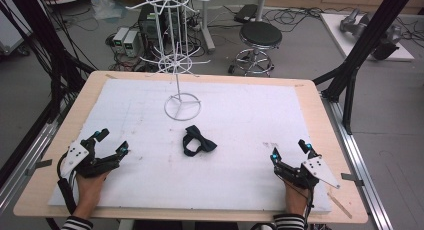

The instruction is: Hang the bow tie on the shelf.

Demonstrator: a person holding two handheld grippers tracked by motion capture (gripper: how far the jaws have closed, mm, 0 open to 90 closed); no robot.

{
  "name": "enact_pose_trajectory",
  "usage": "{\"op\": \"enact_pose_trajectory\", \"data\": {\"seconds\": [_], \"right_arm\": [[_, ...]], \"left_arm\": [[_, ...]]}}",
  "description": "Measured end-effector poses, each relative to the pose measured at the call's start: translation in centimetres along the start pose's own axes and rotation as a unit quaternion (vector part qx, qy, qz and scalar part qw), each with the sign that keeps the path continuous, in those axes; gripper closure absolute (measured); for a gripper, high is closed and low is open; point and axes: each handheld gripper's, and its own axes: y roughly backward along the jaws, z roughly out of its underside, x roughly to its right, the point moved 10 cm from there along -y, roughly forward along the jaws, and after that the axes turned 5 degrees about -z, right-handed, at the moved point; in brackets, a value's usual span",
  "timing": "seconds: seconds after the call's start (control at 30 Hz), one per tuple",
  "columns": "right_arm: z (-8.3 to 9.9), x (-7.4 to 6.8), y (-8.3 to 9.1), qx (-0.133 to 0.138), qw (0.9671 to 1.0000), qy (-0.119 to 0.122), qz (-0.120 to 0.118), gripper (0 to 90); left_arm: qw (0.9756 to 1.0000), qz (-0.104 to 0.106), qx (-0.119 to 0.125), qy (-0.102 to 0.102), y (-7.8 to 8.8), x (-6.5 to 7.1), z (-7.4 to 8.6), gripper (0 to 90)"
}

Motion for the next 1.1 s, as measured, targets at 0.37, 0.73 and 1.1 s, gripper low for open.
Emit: {"op": "enact_pose_trajectory", "data": {"seconds": [0.37, 0.73, 1.1], "right_arm": [[-0.06, 0.02, 0.09, 0.004, 1.0000, 0.001, 0.002, 7.6], [0.02, 0.02, 0.01, -0.001, 1.0000, -0.003, 0.002, 7.6], [0.37, 0.08, -0.75, -0.043, 0.9991, -0.007, 0.000, 7.6]], "left_arm": [[1.0000, -0.001, 0.000, 0.002, -0.04, 0.00, -0.01, 15.9], [1.0000, -0.001, -0.002, 0.001, -0.03, 0.00, 0.03, 15.9], [1.0000, -0.002, -0.004, -0.001, -0.05, -0.03, 0.06, 16.0]]}}
